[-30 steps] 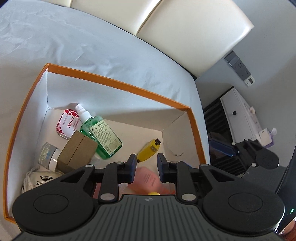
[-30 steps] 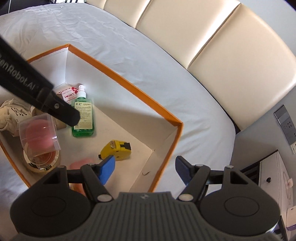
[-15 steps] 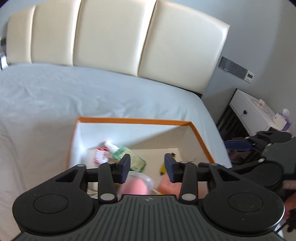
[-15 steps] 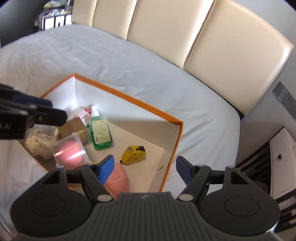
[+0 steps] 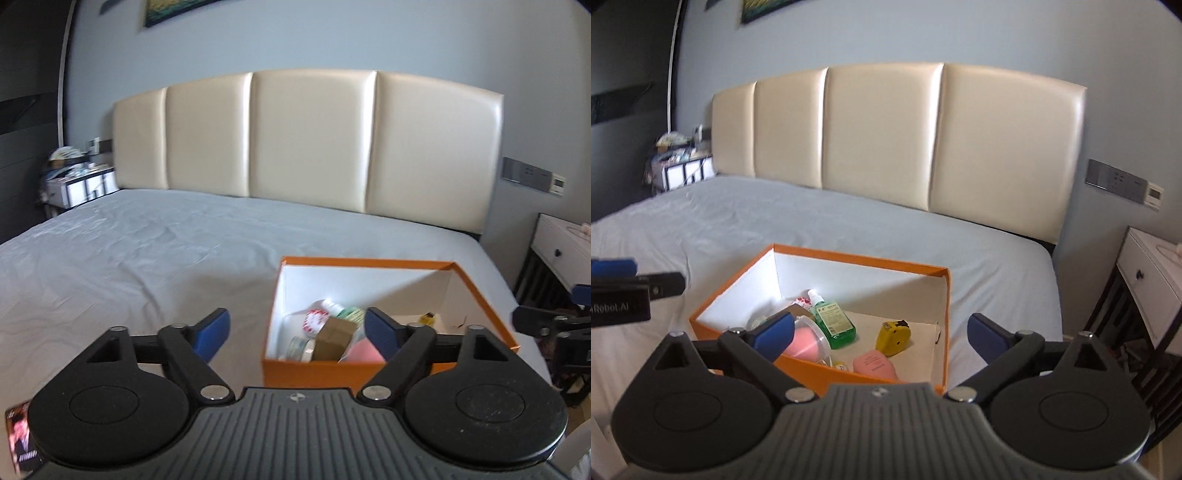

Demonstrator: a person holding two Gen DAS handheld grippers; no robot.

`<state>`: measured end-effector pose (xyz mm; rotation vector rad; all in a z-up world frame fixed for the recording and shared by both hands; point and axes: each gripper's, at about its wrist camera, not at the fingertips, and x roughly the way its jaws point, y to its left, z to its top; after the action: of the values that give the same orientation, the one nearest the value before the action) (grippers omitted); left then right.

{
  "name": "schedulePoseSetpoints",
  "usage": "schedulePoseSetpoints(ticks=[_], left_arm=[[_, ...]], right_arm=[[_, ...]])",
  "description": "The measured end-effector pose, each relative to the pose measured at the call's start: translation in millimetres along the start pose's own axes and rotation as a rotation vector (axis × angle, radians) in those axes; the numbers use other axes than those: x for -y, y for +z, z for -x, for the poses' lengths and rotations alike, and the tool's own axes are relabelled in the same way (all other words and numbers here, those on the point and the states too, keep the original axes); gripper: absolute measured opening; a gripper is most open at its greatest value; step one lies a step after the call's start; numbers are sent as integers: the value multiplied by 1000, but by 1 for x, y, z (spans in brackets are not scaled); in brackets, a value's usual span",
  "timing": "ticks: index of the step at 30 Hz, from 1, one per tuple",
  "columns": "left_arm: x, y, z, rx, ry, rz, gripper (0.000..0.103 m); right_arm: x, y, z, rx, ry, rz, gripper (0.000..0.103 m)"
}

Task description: Organize rigid objects

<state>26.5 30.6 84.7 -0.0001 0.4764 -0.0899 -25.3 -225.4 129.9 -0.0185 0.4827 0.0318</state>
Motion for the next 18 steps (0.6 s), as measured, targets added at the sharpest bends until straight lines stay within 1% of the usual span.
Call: schedulePoseSetpoints(ticks=[1, 4, 7, 9, 11, 13, 16, 18], left_arm=[[1, -5, 0, -12, 9, -1, 103], [5, -25, -3, -72, 23, -8, 103], [11, -43, -11, -127, 49, -46, 103], [13, -52, -13, -170, 34, -40, 103], [11, -56, -17, -212, 16, -11, 103], [8, -59, -20, -231, 20, 21, 103], [6, -65, -27, -280, 47, 43, 103], [4, -68, -30, -312, 58, 62, 103]], right_arm=[[0, -6, 4, 6, -6, -15, 100], [-3, -29, 7, -21, -43, -56, 100], [-3, -55, 4, -41, -81, -97, 100], [-1, -71, 1, -57, -91, -112, 100], [0, -85, -4, -69, -110, -106, 100], [3, -92, -9, -107, -104, -121, 100], [6, -93, -15, -115, -84, -151, 100], [8, -95, -25, -151, -81, -163, 100]])
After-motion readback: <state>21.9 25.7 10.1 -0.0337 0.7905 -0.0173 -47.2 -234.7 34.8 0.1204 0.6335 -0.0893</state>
